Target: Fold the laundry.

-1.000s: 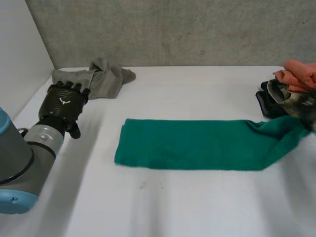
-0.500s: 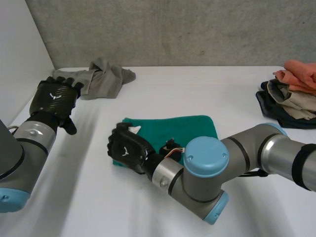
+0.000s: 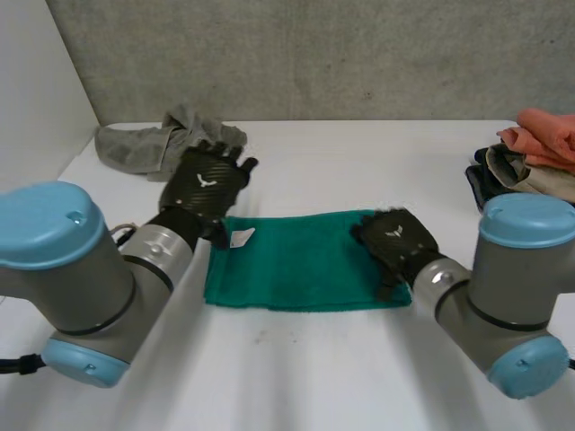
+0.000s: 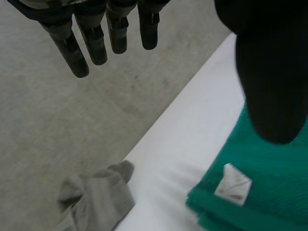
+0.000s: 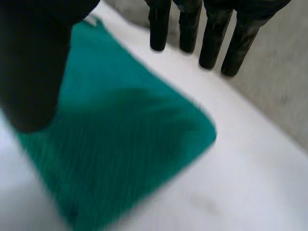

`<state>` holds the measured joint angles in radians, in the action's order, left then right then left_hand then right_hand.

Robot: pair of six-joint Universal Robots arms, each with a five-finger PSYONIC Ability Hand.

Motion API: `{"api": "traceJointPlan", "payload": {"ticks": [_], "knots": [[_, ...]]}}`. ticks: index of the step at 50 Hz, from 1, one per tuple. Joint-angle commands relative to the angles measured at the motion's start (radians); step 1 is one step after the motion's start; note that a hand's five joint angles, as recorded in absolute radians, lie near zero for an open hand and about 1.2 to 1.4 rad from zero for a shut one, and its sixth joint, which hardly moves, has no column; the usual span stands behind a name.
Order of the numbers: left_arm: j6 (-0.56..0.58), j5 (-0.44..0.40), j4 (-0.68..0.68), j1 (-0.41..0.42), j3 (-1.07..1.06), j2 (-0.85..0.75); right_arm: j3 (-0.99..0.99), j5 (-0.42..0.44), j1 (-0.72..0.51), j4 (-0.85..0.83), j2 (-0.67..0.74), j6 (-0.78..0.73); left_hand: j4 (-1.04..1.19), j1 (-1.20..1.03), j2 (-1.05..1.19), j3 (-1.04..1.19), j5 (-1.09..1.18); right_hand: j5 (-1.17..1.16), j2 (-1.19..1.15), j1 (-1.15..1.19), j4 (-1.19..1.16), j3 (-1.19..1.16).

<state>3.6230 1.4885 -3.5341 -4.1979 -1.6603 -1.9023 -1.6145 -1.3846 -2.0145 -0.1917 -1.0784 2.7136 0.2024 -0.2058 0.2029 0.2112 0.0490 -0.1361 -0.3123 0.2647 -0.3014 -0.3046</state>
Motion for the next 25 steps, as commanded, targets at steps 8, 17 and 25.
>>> {"api": "traceJointPlan", "payload": {"ticks": [8,17,25], "knots": [[0.002,0.012,0.006,0.026,-0.010,0.000,0.039,-0.066,0.088,0.015,0.058,-0.188,-0.024,0.028,-0.025,-0.033,-0.045,-1.086,-1.084,1.132,-1.095,-1.092],[-0.004,0.058,0.014,-0.045,-0.039,0.095,0.168,-0.051,-0.194,-0.096,0.072,-0.429,-0.027,0.030,-0.028,-0.036,-0.048,-1.086,-1.084,1.132,-1.095,-1.092],[-0.041,0.068,0.015,-0.091,-0.064,0.121,0.111,0.127,-0.378,-0.273,0.150,-0.564,-0.024,0.028,-0.025,-0.033,-0.045,-1.086,-1.084,1.132,-1.095,-1.092]]}}
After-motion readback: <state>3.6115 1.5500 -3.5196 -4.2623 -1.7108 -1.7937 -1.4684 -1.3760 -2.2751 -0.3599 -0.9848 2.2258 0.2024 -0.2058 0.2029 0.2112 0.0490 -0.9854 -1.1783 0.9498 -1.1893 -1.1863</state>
